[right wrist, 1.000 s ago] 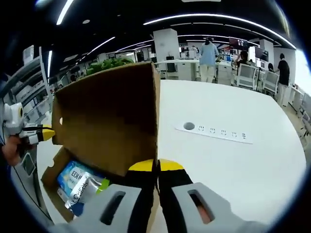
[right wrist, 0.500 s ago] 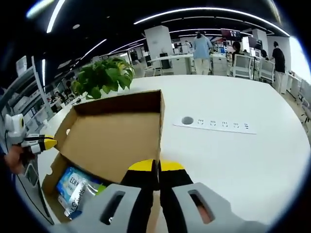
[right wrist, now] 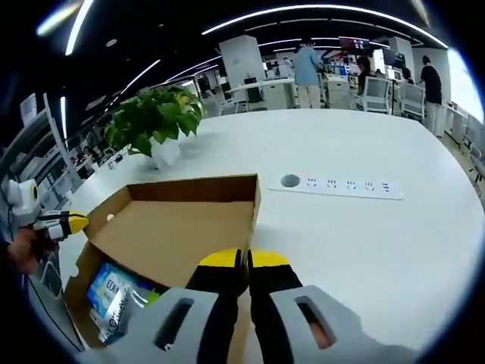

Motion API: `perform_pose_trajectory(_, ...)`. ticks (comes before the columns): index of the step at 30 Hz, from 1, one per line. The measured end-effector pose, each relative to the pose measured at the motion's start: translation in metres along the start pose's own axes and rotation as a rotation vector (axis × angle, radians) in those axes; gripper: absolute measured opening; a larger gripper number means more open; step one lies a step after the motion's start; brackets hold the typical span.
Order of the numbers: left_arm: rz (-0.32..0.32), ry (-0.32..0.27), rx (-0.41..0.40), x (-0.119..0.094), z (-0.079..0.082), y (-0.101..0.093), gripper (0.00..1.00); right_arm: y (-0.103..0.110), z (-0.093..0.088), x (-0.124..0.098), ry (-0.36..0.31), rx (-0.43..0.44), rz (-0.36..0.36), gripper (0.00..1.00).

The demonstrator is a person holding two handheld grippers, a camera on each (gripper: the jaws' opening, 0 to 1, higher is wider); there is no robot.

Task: Operate the shoe box by opening the lid, removing the specified soft item, and placing it in the target area until the item is outside and the box remains undamaged.

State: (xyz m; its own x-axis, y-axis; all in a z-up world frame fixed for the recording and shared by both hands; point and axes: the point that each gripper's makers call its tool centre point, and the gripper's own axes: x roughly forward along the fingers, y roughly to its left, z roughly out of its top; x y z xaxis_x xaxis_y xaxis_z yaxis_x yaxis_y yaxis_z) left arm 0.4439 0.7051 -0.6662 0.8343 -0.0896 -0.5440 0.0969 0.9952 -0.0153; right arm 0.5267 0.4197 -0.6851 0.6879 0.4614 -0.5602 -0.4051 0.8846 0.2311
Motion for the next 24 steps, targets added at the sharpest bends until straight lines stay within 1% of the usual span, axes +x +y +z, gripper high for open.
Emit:
perform_pose_trajectory(7, -0.004, 0.004, -0.003, 0.002, 0.000, 0.001, 0.04, 0.000, -0.001, 0.000, 0.004, 0.012, -0.003, 0.03)
perform_pose_trajectory(13, -0.005, 0.002, 0.017, 0.000, 0.000, 0.001, 0.05, 0.001, -0.006, -0.007, 0.023, -0.005, 0.005, 0.03)
perform_pose_trajectory(16, -0.007, -0.005, -0.017, -0.007, 0.001, 0.000, 0.08, 0.001, -0.011, -0.012, 0.035, 0.008, 0.019, 0.04)
perform_pose_trajectory(18, -0.008, -0.009, -0.018, -0.011, 0.000, -0.001, 0.08, 0.000, -0.015, -0.018, 0.033, 0.011, 0.027, 0.05)
perform_pose_trajectory(22, -0.012, -0.025, -0.038, -0.026, 0.000, -0.001, 0.09, -0.002, -0.026, -0.028, 0.044, 0.033, 0.052, 0.12)
perform_pose_trajectory(24, -0.011, -0.039, -0.042, -0.034, 0.001, -0.001, 0.09, -0.004, -0.035, -0.039, 0.041, 0.015, 0.060, 0.12)
